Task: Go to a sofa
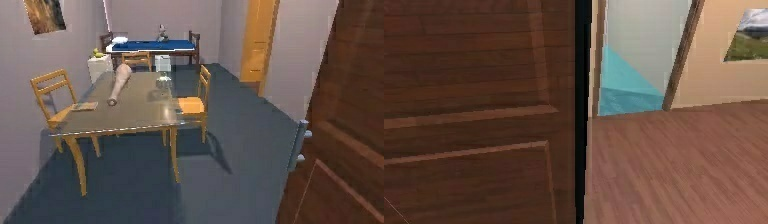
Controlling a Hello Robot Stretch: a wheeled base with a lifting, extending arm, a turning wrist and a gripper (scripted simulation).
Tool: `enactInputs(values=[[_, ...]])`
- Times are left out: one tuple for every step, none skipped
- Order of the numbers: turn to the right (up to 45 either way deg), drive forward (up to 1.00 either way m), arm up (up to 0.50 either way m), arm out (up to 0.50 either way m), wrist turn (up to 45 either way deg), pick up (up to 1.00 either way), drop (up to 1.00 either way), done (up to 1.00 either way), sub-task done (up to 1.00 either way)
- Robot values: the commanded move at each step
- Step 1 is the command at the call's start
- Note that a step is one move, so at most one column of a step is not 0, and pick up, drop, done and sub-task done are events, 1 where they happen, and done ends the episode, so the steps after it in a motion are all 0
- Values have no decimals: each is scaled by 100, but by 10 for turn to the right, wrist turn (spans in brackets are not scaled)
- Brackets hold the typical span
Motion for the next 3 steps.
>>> enactInputs(values=[[-30, 0, 0, 0, 0, 0, 0, 0, 0], [0, 90, 0, 0, 0, 0, 0, 0, 0], [300, 0, 0, 0, 0, 0, 0, 0, 0]])
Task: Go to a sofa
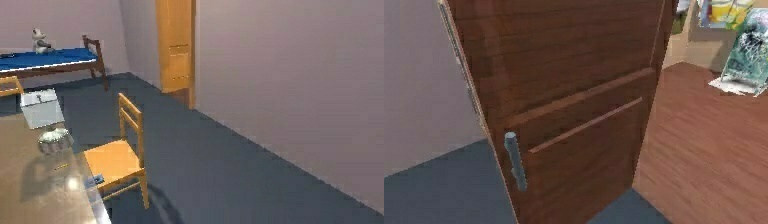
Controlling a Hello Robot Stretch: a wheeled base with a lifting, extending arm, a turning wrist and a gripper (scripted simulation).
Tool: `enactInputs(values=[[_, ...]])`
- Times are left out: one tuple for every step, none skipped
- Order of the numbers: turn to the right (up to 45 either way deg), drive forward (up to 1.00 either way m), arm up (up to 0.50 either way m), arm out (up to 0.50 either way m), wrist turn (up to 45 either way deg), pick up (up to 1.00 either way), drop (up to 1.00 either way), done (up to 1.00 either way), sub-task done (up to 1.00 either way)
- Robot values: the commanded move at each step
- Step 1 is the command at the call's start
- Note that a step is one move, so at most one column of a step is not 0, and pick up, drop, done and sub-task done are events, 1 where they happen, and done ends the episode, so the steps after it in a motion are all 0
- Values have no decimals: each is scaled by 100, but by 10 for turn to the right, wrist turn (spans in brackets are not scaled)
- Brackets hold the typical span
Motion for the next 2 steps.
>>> enactInputs(values=[[0, 100, 0, 0, 0, 0, 0, 0, 0], [60, 0, 0, 0, 0, 0, 0, 0, 0]])
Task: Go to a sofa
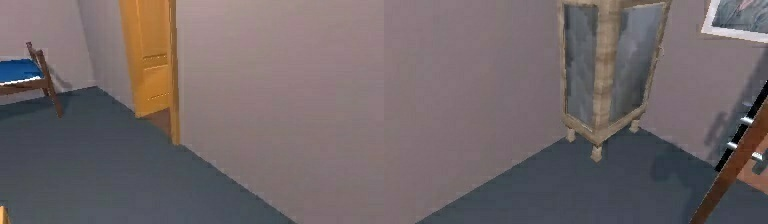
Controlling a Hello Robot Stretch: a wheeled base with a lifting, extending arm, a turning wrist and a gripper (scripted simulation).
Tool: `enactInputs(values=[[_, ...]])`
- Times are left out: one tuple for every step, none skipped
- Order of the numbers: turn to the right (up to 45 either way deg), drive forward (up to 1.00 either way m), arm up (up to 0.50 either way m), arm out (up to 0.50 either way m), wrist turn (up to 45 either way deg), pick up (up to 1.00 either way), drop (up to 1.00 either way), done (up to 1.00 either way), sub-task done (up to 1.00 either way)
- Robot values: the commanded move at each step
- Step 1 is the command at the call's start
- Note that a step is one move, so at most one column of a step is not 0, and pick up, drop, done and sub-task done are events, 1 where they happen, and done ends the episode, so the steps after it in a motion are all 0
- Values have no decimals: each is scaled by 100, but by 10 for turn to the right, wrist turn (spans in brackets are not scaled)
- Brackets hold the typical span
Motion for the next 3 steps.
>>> enactInputs(values=[[0, 35, 0, 0, 0, 0, 0, 0, 0], [450, 0, 0, 0, 0, 0, 0, 0, 0], [0, 35, 0, 0, 0, 0, 0, 0, 0]])
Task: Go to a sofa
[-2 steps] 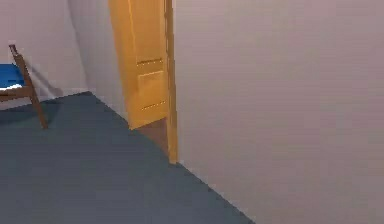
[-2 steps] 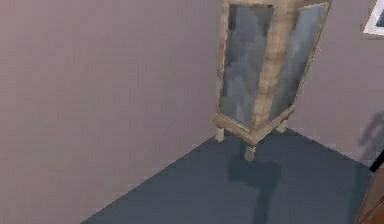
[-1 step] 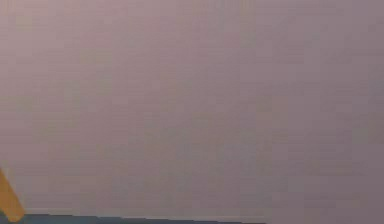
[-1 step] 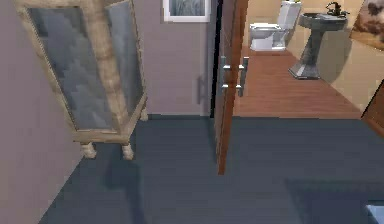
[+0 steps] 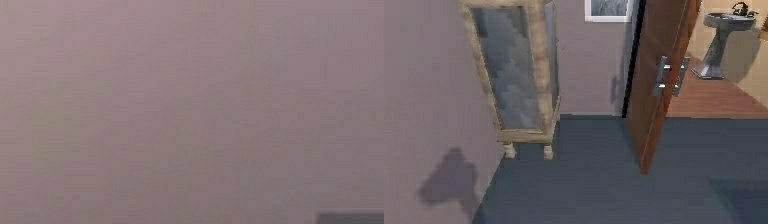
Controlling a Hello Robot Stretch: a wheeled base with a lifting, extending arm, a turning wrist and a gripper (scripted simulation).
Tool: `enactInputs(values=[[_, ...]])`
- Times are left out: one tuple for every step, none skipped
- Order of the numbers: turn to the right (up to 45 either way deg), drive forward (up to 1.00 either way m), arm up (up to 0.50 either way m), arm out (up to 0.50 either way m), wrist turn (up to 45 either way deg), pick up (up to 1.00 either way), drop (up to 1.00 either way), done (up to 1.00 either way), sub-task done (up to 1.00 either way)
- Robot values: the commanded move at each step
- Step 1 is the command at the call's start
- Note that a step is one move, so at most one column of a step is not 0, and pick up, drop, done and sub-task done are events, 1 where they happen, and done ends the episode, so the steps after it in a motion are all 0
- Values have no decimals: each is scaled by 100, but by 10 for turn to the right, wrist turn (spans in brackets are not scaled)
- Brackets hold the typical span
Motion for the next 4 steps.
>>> enactInputs(values=[[-450, 0, 0, 0, 0, 0, 0, 0, 0], [-300, 0, 0, 0, 0, 0, 0, 0, 0], [0, 100, 0, 0, 0, 0, 0, 0, 0], [-30, 0, 0, 0, 0, 0, 0, 0, 0]])
